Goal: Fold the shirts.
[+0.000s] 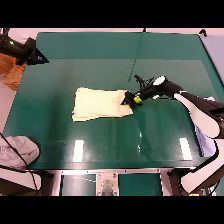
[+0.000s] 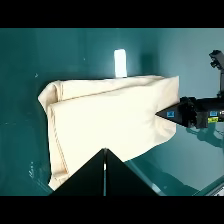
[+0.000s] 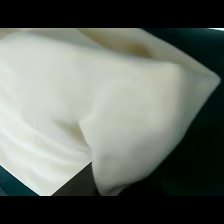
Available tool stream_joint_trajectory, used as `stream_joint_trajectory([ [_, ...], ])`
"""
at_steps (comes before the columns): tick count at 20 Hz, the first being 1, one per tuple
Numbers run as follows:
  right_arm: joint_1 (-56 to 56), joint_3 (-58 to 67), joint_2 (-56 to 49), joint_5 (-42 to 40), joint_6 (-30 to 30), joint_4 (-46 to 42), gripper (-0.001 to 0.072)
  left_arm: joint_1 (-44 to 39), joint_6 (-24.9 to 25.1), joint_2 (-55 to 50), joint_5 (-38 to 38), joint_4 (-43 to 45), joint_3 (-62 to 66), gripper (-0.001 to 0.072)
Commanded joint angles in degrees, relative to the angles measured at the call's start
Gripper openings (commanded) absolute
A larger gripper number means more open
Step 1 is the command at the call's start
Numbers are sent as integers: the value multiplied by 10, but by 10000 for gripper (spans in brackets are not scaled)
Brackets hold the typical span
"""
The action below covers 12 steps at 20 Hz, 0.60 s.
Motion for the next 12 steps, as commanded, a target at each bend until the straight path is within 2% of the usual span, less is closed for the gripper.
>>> stream_joint_trajectory([
  [1,-12,37,17,9,-2,22,16,0,0,0,-5,-1,0,22],
  [6,-142,110,125,67,9,22,15,0,0,0,-7,-1,0,21],
  [12,-404,157,230,140,34,16,15,0,0,0,-7,-1,0,21],
])
